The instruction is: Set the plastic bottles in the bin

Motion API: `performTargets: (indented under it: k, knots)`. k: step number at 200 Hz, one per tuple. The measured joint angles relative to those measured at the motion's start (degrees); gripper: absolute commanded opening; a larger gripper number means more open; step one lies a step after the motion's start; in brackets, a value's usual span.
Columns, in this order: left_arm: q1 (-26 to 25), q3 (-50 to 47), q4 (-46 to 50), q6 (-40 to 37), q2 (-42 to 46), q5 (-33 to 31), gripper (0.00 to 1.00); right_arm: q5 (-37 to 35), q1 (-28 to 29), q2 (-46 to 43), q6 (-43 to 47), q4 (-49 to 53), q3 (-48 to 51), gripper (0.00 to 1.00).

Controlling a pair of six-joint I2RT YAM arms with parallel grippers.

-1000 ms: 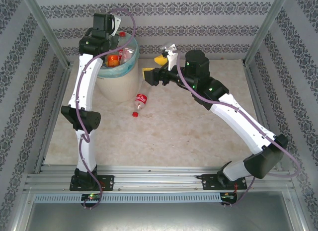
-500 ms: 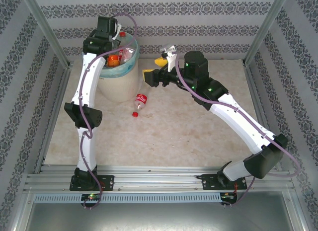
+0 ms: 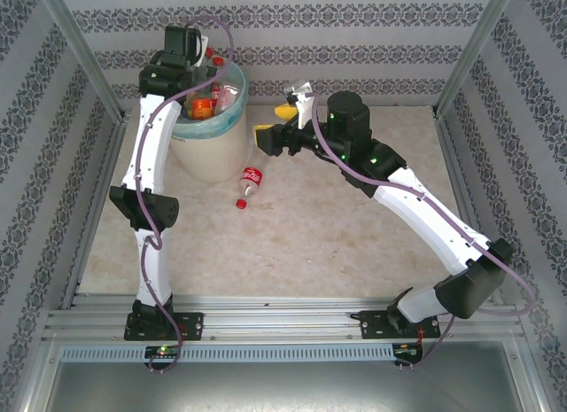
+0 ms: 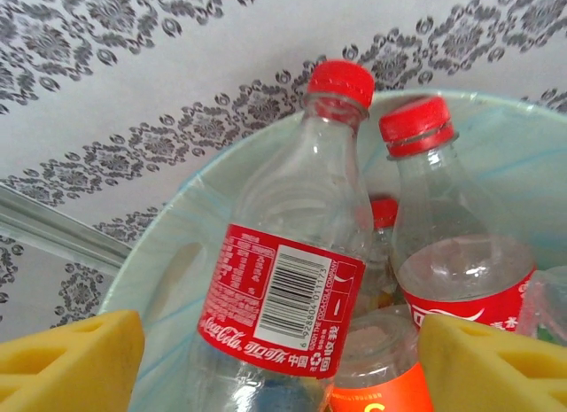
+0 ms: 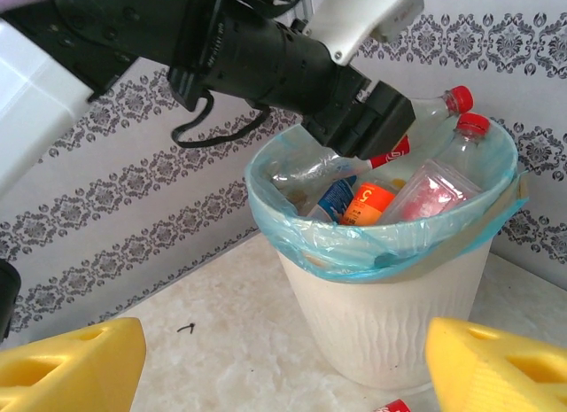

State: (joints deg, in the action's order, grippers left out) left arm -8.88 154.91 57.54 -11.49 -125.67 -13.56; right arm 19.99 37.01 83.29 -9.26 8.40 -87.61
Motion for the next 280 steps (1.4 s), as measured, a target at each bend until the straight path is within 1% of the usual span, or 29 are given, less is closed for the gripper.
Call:
performTargets:
  k: [35,63,70,76,100,129,165,190,205,230,259,280]
  knots:
    - [0.4,0.0,0.3,1.4,0.4,0.0,0.61,0.0,0.0,0.0,0.0,0.0,0.1,0.83]
    - [2.4,0.0,1.9,3.6,-0.5,1.1,0.40,-0.2,0.0,0.0,0.0,0.0,0.4,0.82]
    - [3.1,0.0,2.5,4.1,-0.7,1.4,0.36,-0.2,0.0,0.0,0.0,0.0,0.5,0.82]
    - [3.7,-0.1,3.0,4.4,-1.0,1.6,0.36,-0.2,0.0,-0.1,0.0,0.0,0.7,0.82]
    - [5.2,-0.7,3.4,5.0,-1.2,2.6,0.37,-0.5,0.0,-0.1,0.0,0.2,1.2,0.82]
    - [5.2,-1.7,3.4,5.4,-1.0,3.0,0.36,-0.6,0.0,-0.1,0.0,0.2,1.2,0.82]
    - [5.3,-5.1,2.7,6.0,0.7,3.1,0.36,-0.8,0.0,-0.1,0.0,0.2,1.2,0.81]
    - [5.6,-5.8,2.6,6.3,1.2,3.6,0.42,-2.5,0.0,-0.1,-0.1,1.7,1.1,0.81]
    - [6.0,-5.9,2.5,6.6,1.9,5.0,0.48,-4.1,0.0,0.4,-0.7,3.8,0.1,0.80]
    - [6.2,-6.2,2.3,7.5,3.7,7.6,0.53,-6.8,0.0,2.5,-2.0,5.9,-2.4,0.80]
    - [5.9,-6.5,0.1,7.7,7.9,9.1,0.55,-9.7,0.0,3.3,-3.5,8.0,-2.6,0.80]
    - [4.5,-9.7,-2.0,7.6,14.0,8.8,0.56,-11.8,0.0,3.3,-4.1,9.7,-2.9,0.80]
